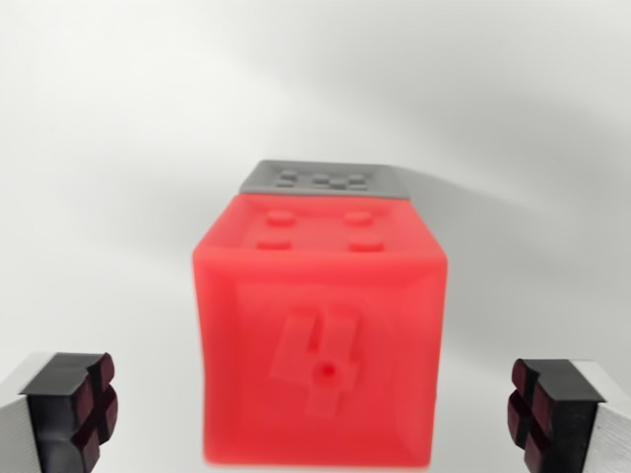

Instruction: Destack cube

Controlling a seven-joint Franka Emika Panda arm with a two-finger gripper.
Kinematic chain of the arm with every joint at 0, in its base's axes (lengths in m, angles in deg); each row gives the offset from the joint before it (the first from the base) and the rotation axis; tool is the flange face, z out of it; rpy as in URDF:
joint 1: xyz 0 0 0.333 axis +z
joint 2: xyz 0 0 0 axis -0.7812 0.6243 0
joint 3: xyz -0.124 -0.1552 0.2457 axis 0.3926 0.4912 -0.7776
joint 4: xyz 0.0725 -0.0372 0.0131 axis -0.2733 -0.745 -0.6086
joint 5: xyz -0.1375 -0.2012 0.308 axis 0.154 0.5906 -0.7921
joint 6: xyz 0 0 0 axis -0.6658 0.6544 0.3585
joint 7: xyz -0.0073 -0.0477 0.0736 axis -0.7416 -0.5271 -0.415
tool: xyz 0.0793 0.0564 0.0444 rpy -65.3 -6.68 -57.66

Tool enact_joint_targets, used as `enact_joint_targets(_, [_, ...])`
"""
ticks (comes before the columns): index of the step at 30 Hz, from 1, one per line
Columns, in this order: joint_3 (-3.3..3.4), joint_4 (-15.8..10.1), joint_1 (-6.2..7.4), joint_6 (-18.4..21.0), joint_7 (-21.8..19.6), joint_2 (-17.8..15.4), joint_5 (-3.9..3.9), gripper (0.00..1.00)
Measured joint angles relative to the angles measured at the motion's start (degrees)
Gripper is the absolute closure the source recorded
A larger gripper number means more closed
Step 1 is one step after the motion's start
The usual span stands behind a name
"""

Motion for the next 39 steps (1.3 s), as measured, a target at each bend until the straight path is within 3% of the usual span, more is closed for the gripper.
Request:
enact_joint_targets(6, [0.45, 0.1, 0.35, -2.9, -0.4, 3.0, 0.65, 0.00])
enact_joint_targets(15, [1.02, 0.5, 0.84, -5.1, -0.6, 5.6, 0.89, 0.00])
enact_joint_targets(16, [1.04, 0.5, 0.85, -5.1, -0.6, 5.6, 0.90, 1.00])
enact_joint_targets(39, [1.14, 0.5, 0.97, -5.2, -0.6, 5.6, 0.90, 1.00])
